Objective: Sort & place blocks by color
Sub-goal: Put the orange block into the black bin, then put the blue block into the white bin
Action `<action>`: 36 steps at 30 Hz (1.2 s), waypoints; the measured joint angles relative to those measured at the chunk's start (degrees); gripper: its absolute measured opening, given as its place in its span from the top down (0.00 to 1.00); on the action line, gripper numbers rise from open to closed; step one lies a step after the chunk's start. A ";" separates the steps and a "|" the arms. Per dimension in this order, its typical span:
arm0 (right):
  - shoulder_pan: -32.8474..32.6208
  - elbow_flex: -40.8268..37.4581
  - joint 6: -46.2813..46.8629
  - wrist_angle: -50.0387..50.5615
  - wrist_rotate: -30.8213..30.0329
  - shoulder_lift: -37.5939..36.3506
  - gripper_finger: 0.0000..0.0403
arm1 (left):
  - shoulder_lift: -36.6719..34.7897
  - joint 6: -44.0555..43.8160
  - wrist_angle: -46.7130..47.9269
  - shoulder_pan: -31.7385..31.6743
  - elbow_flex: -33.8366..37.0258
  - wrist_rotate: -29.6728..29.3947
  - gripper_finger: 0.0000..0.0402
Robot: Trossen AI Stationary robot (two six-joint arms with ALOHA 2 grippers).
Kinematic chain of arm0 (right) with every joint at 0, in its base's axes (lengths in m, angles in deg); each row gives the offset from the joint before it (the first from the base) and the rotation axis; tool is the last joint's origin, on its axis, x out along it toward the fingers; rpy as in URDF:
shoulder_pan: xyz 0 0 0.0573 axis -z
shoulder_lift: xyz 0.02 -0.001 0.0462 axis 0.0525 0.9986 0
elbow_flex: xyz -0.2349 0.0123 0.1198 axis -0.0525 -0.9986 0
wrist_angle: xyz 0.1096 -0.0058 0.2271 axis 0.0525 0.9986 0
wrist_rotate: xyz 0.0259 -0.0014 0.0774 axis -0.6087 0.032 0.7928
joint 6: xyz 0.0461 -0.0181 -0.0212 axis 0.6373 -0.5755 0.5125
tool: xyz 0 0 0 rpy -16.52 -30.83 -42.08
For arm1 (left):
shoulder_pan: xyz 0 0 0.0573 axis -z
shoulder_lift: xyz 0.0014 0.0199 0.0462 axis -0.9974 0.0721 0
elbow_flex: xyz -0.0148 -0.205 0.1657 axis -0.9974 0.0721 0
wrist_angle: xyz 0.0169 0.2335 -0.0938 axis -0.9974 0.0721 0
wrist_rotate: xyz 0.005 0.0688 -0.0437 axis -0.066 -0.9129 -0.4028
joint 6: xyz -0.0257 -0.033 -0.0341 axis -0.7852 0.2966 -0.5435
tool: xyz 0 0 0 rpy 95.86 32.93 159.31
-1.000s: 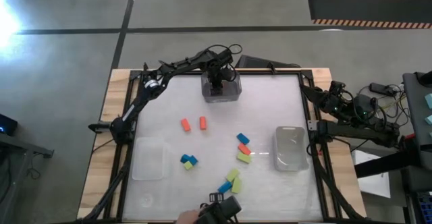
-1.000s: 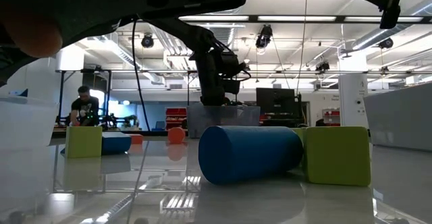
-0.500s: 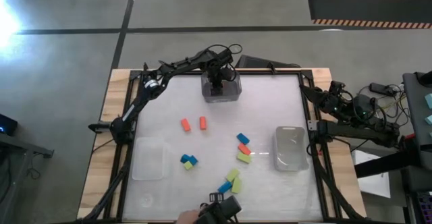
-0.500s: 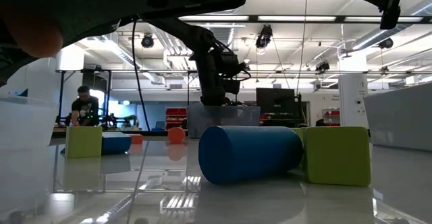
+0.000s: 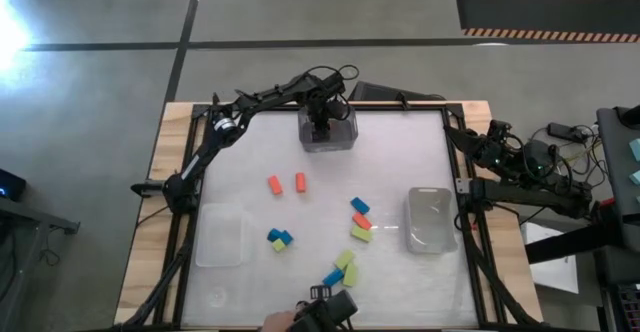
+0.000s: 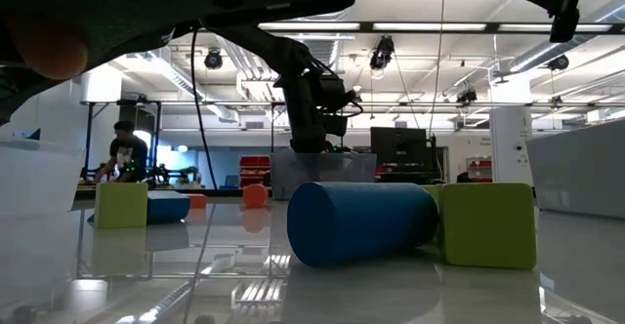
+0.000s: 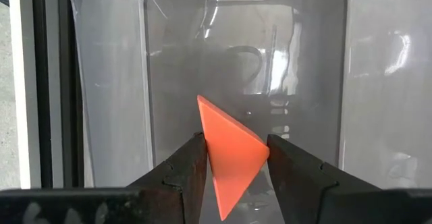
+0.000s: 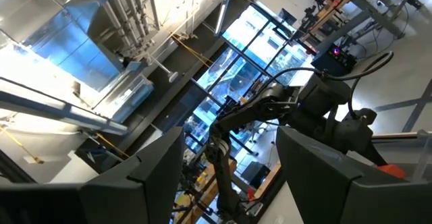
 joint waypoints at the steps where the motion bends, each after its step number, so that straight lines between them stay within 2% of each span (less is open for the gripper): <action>1: 0.00 0.00 -0.01 -0.01 0.01 0.00 0.44 | 0.00 0.00 0.00 0.00 0.00 0.00 0.67; 6: -0.01 0.00 -0.05 0.00 0.01 0.00 0.44 | 0.00 0.03 0.19 0.00 0.00 0.00 0.66; 16: 0.00 0.00 -0.07 0.00 0.01 0.00 0.44 | -0.02 0.03 -0.33 0.00 0.00 0.00 0.46; 22: 0.00 0.00 -0.07 0.00 0.01 0.00 0.44 | -1.16 0.20 0.46 -0.02 -0.36 -0.50 0.42; 31: -0.01 0.00 0.04 -0.02 0.01 0.00 0.44 | -10.66 -1.26 0.25 0.43 -0.51 -0.39 0.42; 36: 0.00 0.00 0.11 -0.06 0.02 0.95 0.44 | -18.32 -7.59 0.22 0.80 -0.11 4.95 0.42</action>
